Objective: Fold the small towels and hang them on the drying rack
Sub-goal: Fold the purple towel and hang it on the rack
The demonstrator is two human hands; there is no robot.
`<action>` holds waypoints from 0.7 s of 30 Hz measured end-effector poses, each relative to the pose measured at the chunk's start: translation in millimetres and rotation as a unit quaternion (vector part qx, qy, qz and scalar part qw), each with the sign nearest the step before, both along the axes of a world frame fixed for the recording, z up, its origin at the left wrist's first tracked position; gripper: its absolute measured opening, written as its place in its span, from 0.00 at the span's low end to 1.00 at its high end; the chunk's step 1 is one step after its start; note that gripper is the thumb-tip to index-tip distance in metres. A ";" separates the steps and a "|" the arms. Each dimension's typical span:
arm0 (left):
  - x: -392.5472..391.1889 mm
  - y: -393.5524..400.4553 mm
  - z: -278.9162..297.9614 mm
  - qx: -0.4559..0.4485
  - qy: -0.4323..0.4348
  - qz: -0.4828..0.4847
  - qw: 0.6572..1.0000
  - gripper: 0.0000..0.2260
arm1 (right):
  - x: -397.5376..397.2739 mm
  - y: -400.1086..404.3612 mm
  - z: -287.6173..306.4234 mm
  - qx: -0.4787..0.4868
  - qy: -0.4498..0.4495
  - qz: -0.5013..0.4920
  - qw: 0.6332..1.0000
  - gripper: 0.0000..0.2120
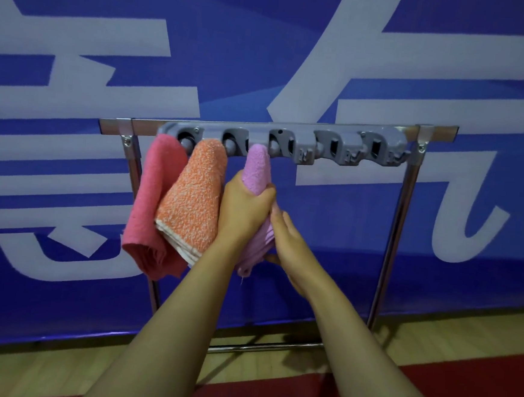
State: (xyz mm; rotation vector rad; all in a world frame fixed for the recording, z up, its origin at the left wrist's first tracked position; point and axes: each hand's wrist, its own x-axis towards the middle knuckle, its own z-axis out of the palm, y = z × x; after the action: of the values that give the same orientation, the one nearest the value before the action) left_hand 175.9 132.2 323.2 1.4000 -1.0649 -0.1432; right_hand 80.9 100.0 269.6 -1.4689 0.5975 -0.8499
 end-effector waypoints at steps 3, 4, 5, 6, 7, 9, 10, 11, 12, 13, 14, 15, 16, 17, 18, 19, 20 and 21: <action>0.7 -2.1 -0.5 0.008 -0.011 -0.008 1.000 0.09 | -7.5 6.1 -11.9 0.004 0.001 0.010 1.000 0.12; 1.7 -4.0 -0.4 0.009 -0.016 -0.005 1.000 0.09 | -8.9 7.1 -16.4 0.001 0.000 0.013 1.000 0.12; 3.1 -6.4 -0.6 0.008 -0.017 -0.002 1.000 0.10 | -10.4 8.7 -20.2 -0.001 -0.003 0.015 1.000 0.12; 3.9 -8.0 -0.2 0.004 -0.018 -0.003 1.000 0.10 | -11.5 9.8 -24.1 -0.001 -0.001 0.014 1.000 0.14; 5.0 -9.7 -0.9 0.001 -0.016 -0.004 1.000 0.11 | -12.1 10.9 -28.1 -0.001 0.005 0.011 1.000 0.17; 5.5 -10.4 -3.9 -0.003 -0.003 -0.001 1.000 0.11 | -13.0 12.4 -37.0 0.007 0.020 -0.006 1.000 0.19; 5.1 -9.8 -5.7 -0.003 0.005 -0.003 1.000 0.11 | -13.2 13.1 -41.8 0.015 0.024 -0.016 0.999 0.17; 4.0 -9.3 -7.5 -0.005 0.018 -0.004 1.000 0.11 | -13.0 13.7 -46.0 0.023 0.029 -0.023 0.999 0.15; 2.7 -8.4 -9.1 -0.008 0.033 -0.007 0.999 0.10 | -12.8 14.0 -49.7 0.030 0.034 -0.029 0.999 0.13; 1.1 -8.5 -10.5 -0.009 0.047 -0.007 0.999 0.10 | -12.7 14.1 -52.5 0.036 0.038 -0.033 0.998 0.13; -0.1 -8.2 -11.8 -0.005 0.057 -0.007 0.998 0.08 | -13.1 14.0 -55.2 0.041 0.043 -0.036 0.998 0.13; -1.9 -7.8 -13.5 0.001 0.063 -0.007 0.998 0.07 | -13.3 14.4 -57.2 0.043 0.048 -0.038 0.997 0.13; -3.9 -6.3 -15.9 0.007 0.067 -0.008 0.998 0.07 | -13.6 14.9 -58.7 0.045 0.050 -0.042 0.997 0.12; -4.4 -5.0 -20.3 0.009 0.069 -0.013 0.997 0.07 | -13.4 15.2 -60.7 0.050 0.048 -0.045 0.997 0.12; -4.4 -3.0 -25.7 0.009 0.070 -0.018 0.997 0.07 | -13.4 15.6 -62.7 0.055 0.043 -0.049 0.996 0.13; -3.7 -1.2 -30.0 0.010 0.069 -0.019 0.997 0.08 | -13.4 16.2 -63.9 0.057 0.039 -0.054 0.996 0.13; -3.5 1.1 -31.9 0.014 0.065 -0.016 0.998 0.08 | -13.7 16.6 -63.7 0.056 0.038 -0.057 0.996 0.14; -3.5 2.8 -32.8 0.018 0.061 -0.016 0.998 0.07 | -14.2 17.0 -63.3 0.053 0.039 -0.057 0.996 0.14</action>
State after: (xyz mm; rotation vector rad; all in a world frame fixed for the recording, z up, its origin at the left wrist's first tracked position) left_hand 172.3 135.0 290.4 1.3889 -0.9873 -0.2697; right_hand 66.7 117.0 206.3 -1.3862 0.7795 -0.8400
